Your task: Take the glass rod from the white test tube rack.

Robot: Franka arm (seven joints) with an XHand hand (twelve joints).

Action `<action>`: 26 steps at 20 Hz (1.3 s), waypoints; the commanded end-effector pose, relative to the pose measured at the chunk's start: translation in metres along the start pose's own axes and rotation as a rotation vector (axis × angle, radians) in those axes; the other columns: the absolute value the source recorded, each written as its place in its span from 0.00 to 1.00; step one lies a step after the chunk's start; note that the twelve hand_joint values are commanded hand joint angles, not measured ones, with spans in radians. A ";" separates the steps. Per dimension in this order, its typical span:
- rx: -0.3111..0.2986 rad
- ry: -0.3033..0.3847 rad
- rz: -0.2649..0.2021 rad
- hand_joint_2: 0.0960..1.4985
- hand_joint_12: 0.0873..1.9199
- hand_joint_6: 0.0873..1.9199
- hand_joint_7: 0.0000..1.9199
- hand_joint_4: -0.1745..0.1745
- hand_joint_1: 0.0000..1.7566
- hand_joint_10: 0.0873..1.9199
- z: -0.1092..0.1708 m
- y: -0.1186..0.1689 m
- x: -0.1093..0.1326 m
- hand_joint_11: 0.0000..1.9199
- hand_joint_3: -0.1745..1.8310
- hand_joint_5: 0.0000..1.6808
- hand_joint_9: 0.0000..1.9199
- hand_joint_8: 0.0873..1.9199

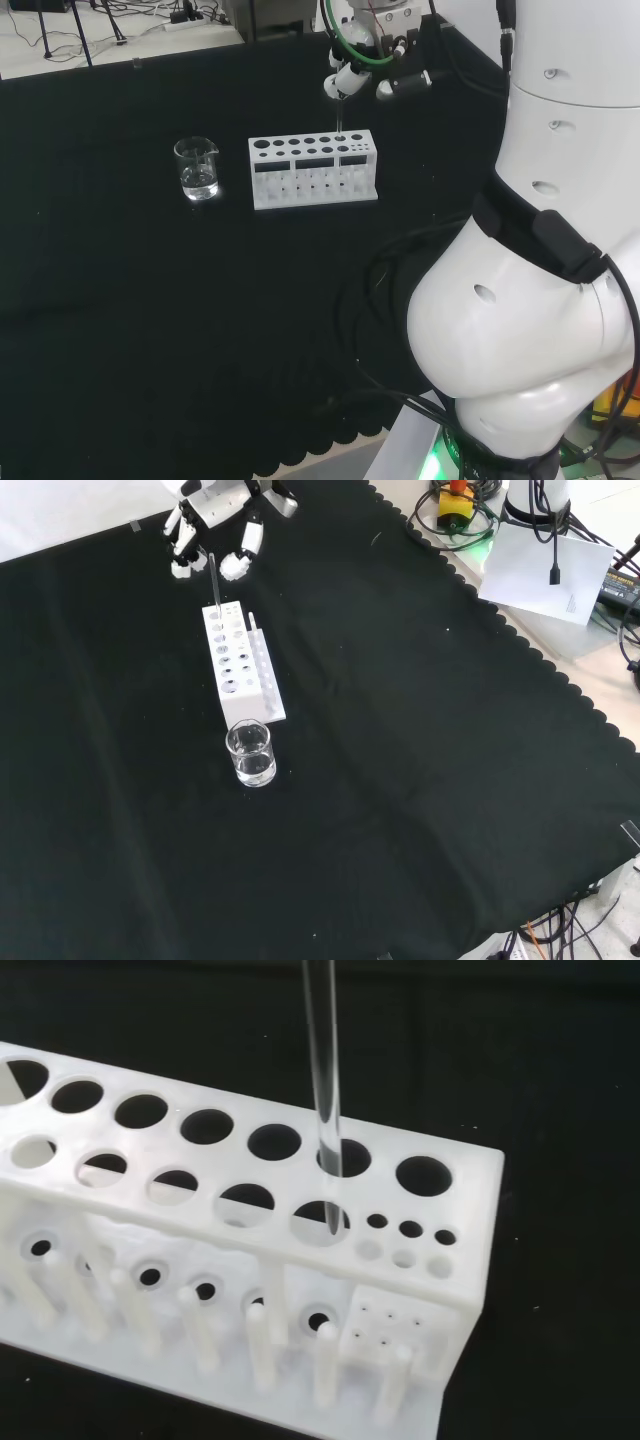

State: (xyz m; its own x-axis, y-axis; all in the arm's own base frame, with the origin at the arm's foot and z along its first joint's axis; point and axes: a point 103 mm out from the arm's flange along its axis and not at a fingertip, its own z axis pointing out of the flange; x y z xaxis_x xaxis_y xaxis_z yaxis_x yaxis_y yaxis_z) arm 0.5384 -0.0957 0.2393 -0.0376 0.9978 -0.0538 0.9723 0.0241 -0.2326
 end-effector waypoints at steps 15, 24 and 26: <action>-0.071 -0.016 -0.028 0.64 0.50 0.57 0.54 0.00 0.69 0.56 -0.014 0.004 0.015 0.81 0.26 0.51 0.73 0.62; -0.233 0.003 -0.064 0.46 0.49 0.46 0.57 0.00 0.73 0.51 -0.038 -0.010 0.028 0.86 0.46 0.59 0.83 0.65; -0.241 0.003 -0.077 0.45 0.47 0.42 0.58 0.00 0.74 0.49 -0.046 -0.015 0.030 0.86 0.46 0.61 0.85 0.64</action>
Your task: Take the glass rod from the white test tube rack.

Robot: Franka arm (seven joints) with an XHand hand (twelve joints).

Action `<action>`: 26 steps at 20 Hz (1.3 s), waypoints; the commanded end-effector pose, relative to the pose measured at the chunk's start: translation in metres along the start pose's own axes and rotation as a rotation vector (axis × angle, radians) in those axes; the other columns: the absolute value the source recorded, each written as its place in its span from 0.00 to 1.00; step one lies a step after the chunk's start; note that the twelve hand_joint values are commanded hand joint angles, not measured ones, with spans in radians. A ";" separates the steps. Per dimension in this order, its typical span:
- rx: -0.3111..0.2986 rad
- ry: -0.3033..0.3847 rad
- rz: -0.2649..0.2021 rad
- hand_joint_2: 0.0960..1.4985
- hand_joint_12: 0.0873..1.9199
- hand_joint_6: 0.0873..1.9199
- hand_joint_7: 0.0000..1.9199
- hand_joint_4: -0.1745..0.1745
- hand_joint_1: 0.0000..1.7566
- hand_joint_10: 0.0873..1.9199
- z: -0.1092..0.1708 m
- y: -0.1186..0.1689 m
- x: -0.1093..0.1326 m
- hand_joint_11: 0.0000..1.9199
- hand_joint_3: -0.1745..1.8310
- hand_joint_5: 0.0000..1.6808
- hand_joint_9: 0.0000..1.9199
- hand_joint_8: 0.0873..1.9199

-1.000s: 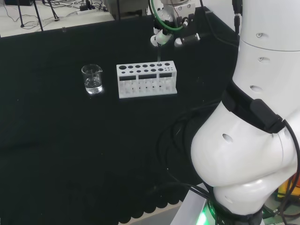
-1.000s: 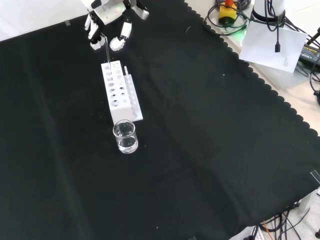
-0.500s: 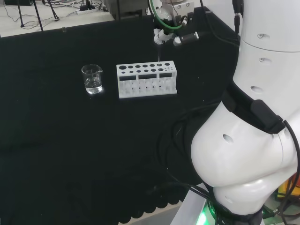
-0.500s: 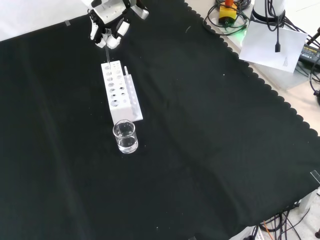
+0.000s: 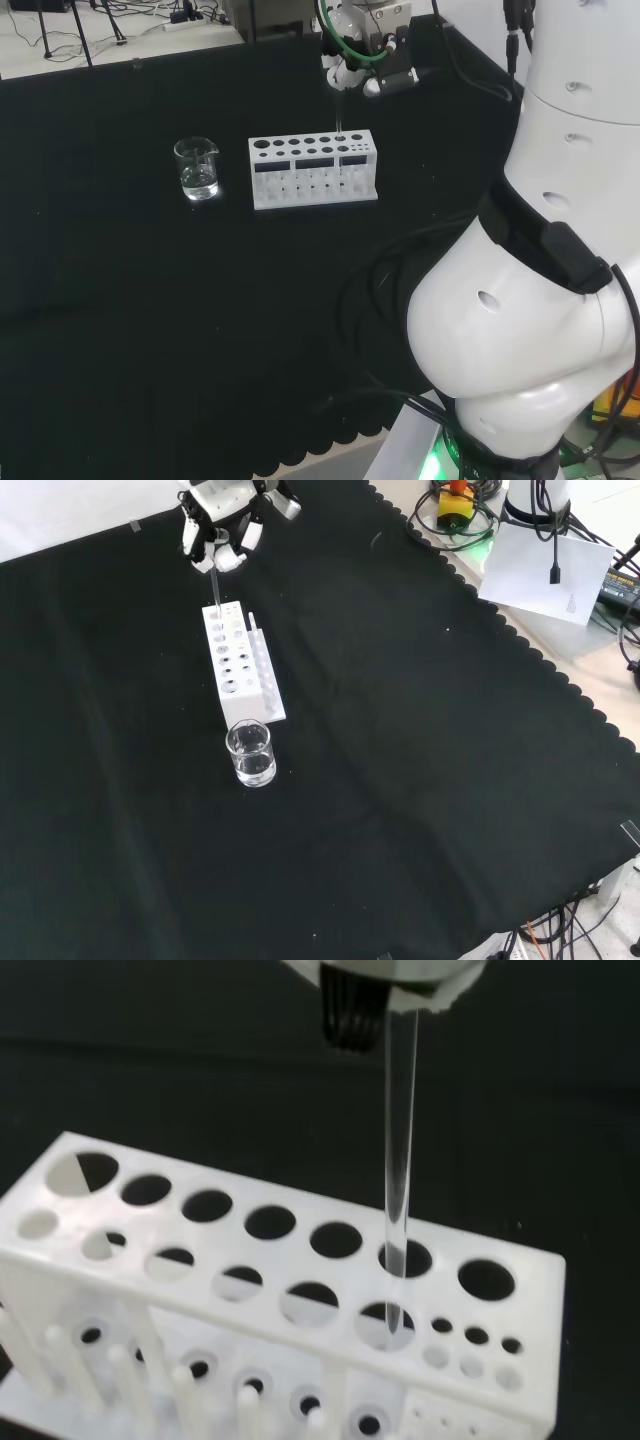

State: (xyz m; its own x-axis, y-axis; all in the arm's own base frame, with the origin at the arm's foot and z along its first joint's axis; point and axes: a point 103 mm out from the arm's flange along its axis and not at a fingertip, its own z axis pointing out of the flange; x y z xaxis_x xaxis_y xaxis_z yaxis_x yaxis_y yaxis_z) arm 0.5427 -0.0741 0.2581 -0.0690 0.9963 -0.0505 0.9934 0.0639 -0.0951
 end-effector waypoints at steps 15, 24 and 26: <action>-0.088 -0.044 -0.030 0.41 0.46 0.37 0.59 0.00 0.74 0.48 -0.104 -0.037 0.033 0.86 0.48 0.66 0.86 0.64; -0.146 -0.051 -0.046 0.41 0.47 0.36 0.59 0.00 0.74 0.48 -0.131 -0.050 0.043 0.87 0.49 0.66 0.86 0.64; -0.155 -0.053 -0.048 0.41 0.47 0.36 0.59 0.00 0.74 0.48 -0.133 -0.052 0.044 0.87 0.49 0.66 0.86 0.64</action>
State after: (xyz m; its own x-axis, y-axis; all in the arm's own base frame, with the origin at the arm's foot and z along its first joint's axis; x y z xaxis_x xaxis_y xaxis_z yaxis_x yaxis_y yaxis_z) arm 0.5056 -0.0309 0.3873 -0.1082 0.9895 -0.0962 0.9927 0.1127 0.0422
